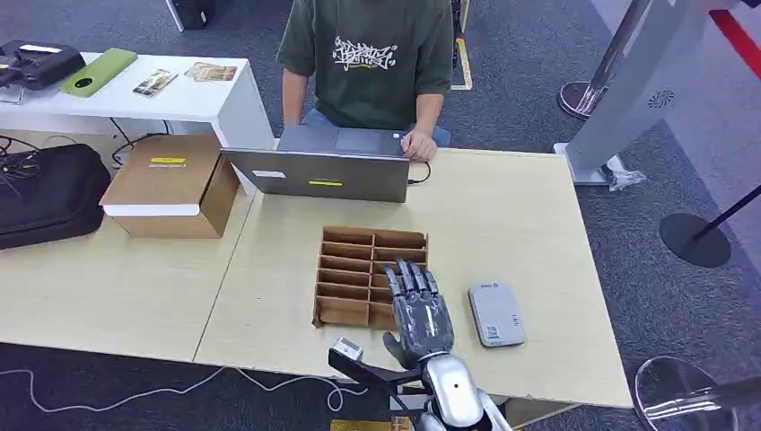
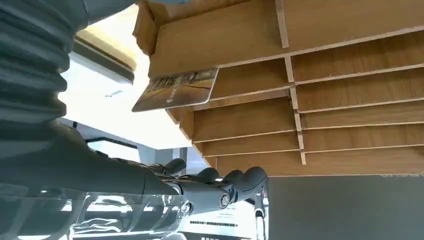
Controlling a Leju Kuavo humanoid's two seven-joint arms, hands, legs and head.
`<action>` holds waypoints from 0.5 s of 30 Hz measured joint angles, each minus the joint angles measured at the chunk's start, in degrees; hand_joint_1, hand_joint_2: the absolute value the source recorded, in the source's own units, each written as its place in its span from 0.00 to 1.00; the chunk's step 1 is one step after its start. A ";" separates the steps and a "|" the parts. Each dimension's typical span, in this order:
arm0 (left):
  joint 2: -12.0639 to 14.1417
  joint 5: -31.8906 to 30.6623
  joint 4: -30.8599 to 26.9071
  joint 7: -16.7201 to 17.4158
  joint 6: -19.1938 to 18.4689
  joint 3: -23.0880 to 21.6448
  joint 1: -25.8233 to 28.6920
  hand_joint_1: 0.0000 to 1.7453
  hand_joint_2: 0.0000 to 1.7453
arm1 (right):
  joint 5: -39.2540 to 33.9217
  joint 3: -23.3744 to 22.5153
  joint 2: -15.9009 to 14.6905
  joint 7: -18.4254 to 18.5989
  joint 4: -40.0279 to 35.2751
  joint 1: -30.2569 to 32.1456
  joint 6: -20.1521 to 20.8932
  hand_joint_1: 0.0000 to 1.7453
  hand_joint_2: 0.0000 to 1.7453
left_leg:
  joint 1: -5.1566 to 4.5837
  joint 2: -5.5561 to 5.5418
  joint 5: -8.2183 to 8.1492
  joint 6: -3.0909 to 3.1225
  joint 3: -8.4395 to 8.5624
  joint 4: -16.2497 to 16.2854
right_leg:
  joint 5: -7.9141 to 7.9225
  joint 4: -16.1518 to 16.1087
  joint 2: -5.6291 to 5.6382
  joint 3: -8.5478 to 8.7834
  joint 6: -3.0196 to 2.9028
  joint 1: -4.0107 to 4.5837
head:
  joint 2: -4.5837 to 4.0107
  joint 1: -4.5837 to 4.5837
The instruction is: Pass the card to the sensor for recognition and then transmit it.
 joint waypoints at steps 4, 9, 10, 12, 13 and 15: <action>0.02 -0.20 0.00 0.00 0.00 0.00 0.00 0.00 0.00 | 0.00 0.00 -0.11 0.00 0.33 -0.11 -0.09 0.00 1.00 | 0.00 0.00 0.00 0.00 0.00 0.00 | 0.00 0.00 0.00 0.00 0.00 0.00 | 0.00 -0.02; 0.04 -0.37 0.00 0.00 0.00 0.00 -0.01 0.00 0.00 | 0.00 0.11 -0.90 0.68 0.44 -0.26 -0.55 0.00 1.00 | 0.00 0.00 0.00 0.00 0.00 0.00 | 0.00 0.00 0.00 0.00 0.00 0.00 | 0.00 -0.02; 0.07 -0.39 0.00 0.00 0.00 0.00 -0.01 0.00 0.00 | 0.00 0.22 -1.14 1.11 0.46 -0.36 -0.63 0.00 1.00 | 0.00 0.00 0.00 0.00 0.00 0.00 | 0.00 0.00 0.00 0.00 0.00 0.00 | 0.00 0.00; 0.11 -0.42 0.00 0.00 0.00 0.00 -0.01 0.00 0.00 | 0.00 0.52 -1.68 1.92 0.50 -0.54 -0.66 0.00 1.00 | 0.00 0.00 0.00 0.00 0.00 0.00 | 0.00 0.00 0.00 0.00 0.00 0.00 | 0.00 -0.02; 0.11 -0.42 0.00 0.00 0.00 0.00 -0.02 0.00 0.00 | 0.00 0.70 -2.01 2.23 0.50 -0.59 -0.66 0.00 1.00 | 0.00 0.00 0.00 0.00 0.00 0.00 | 0.00 0.00 0.00 0.00 0.00 0.00 | 0.00 0.00; 0.20 -0.42 0.00 0.00 0.00 0.00 -0.01 0.00 0.00 | 0.00 0.85 -2.56 2.56 0.50 -0.64 -0.72 0.00 1.00 | 0.00 0.00 0.00 0.00 0.00 0.00 | 0.00 0.00 0.00 0.00 0.00 0.00 | 0.00 0.00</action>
